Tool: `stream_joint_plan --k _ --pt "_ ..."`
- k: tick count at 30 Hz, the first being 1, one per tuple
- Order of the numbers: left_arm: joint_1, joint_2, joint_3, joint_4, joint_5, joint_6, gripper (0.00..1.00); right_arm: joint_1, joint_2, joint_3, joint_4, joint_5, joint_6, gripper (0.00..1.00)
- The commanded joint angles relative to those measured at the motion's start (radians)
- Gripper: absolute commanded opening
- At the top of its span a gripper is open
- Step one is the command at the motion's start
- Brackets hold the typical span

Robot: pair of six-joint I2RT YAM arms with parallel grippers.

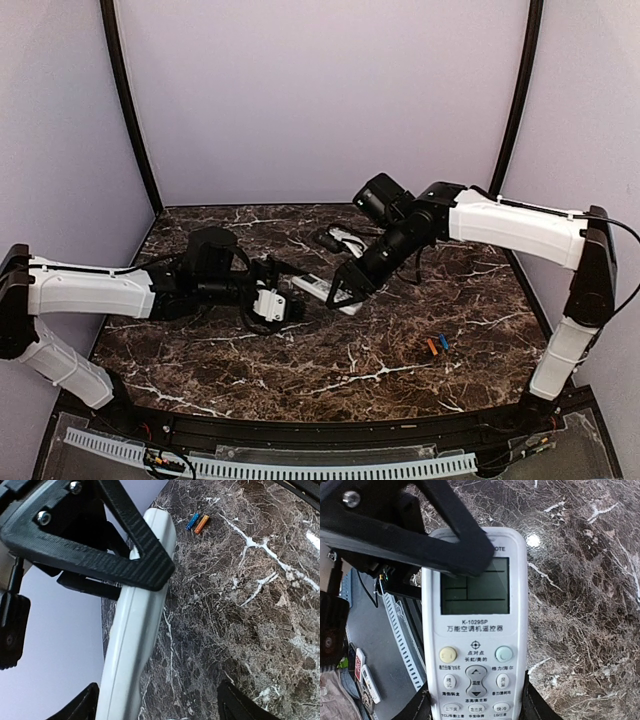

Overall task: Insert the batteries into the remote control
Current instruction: Pass from the right arm to the left, then remove the battery cover from the remote control.

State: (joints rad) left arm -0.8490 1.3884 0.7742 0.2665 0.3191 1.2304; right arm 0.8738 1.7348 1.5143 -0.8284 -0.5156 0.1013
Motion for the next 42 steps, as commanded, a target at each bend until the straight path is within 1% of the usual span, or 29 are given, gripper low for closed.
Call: stream_joint_plan --k 1,3,6,7,8,9,10,11,14,15,16,17,18,20,21,22,23,24,25,26,27,28,30,31,32,34,37,38,42 --pt "-0.019 0.013 0.014 0.041 -0.027 0.006 0.71 0.033 0.040 0.064 -0.024 -0.024 -0.013 0.22" --pt "-0.024 0.016 0.013 0.062 -0.045 -0.002 0.60 0.041 0.052 0.077 -0.029 -0.027 -0.019 0.22" --pt "-0.025 0.017 0.009 0.074 -0.055 -0.007 0.52 0.045 0.057 0.085 -0.023 -0.039 -0.023 0.22" --pt "-0.024 0.016 0.007 0.079 -0.056 -0.010 0.46 0.044 0.058 0.089 -0.021 -0.041 -0.024 0.22" --pt "-0.025 0.015 0.004 0.087 -0.055 -0.016 0.43 0.045 0.060 0.091 -0.020 -0.043 -0.024 0.22" --pt "-0.025 0.014 0.004 0.090 -0.055 -0.019 0.35 0.045 0.060 0.094 -0.019 -0.046 -0.026 0.22" --pt "-0.024 0.013 0.004 0.092 -0.055 -0.022 0.31 0.045 0.060 0.096 -0.017 -0.047 -0.026 0.22" --pt "-0.025 0.012 0.004 0.093 -0.056 -0.025 0.23 0.046 0.059 0.097 -0.015 -0.047 -0.026 0.22" --pt "-0.024 0.007 0.001 0.104 -0.057 -0.043 0.07 0.044 0.057 0.105 -0.014 -0.046 -0.027 0.22" --pt "-0.025 0.004 0.002 0.109 -0.056 -0.065 0.02 0.045 0.054 0.107 -0.012 -0.046 -0.028 0.23" --pt "-0.026 -0.004 0.002 0.112 -0.055 -0.079 0.00 0.045 0.050 0.109 -0.010 -0.041 -0.029 0.28" --pt "-0.026 -0.008 0.003 0.117 -0.051 -0.121 0.00 0.045 0.041 0.111 -0.005 -0.029 -0.030 0.38" --pt "-0.027 -0.021 0.005 0.119 -0.050 -0.147 0.00 0.045 0.029 0.113 0.001 -0.013 -0.029 0.50" --pt "-0.027 -0.038 0.017 0.120 -0.052 -0.265 0.00 0.045 -0.009 0.115 0.020 0.030 -0.028 0.76" --pt "-0.027 -0.043 0.032 0.118 -0.060 -0.384 0.00 0.045 -0.035 0.114 0.038 0.053 -0.028 0.89" --pt "-0.027 -0.050 0.041 0.115 -0.064 -0.451 0.00 0.045 -0.066 0.109 0.062 0.077 -0.029 0.97" --pt "-0.027 -0.056 0.058 0.106 -0.070 -0.576 0.00 0.045 -0.105 0.099 0.096 0.102 -0.030 0.98" --pt "-0.027 -0.058 0.066 0.101 -0.067 -0.639 0.00 0.045 -0.144 0.085 0.135 0.124 -0.034 0.99" --pt "-0.027 -0.063 0.072 0.093 -0.060 -0.763 0.00 0.045 -0.206 0.059 0.190 0.150 -0.040 0.99" --pt "-0.026 -0.066 0.072 0.092 -0.031 -0.821 0.00 0.045 -0.256 0.023 0.251 0.173 -0.048 0.99" --pt "-0.027 -0.074 0.064 0.104 -0.016 -0.939 0.00 0.045 -0.303 -0.018 0.316 0.200 -0.064 0.99" --pt "-0.026 -0.079 0.057 0.119 0.006 -0.999 0.00 0.045 -0.354 -0.068 0.386 0.218 -0.083 0.99" --pt "-0.025 -0.094 0.030 0.189 0.009 -1.237 0.00 0.045 -0.443 -0.169 0.539 0.238 -0.134 0.99" --pt "-0.025 -0.101 0.014 0.203 0.007 -1.290 0.00 0.045 -0.483 -0.238 0.605 0.233 -0.160 0.99" --pt "-0.025 -0.104 0.007 0.217 0.003 -1.384 0.00 0.045 -0.515 -0.284 0.664 0.219 -0.189 0.99" --pt "-0.025 -0.108 0.006 0.220 0.009 -1.495 0.00 0.047 -0.566 -0.369 0.779 0.179 -0.239 0.98" --pt "-0.025 -0.115 -0.008 0.253 0.047 -1.600 0.00 0.069 -0.594 -0.439 0.936 0.138 -0.294 0.92" --pt "-0.025 -0.117 -0.022 0.286 0.069 -1.636 0.00 0.090 -0.595 -0.450 0.973 0.141 -0.343 0.91" --pt "-0.025 -0.141 -0.062 0.374 0.104 -1.694 0.00 0.161 -0.565 -0.465 1.026 0.219 -0.527 0.86"
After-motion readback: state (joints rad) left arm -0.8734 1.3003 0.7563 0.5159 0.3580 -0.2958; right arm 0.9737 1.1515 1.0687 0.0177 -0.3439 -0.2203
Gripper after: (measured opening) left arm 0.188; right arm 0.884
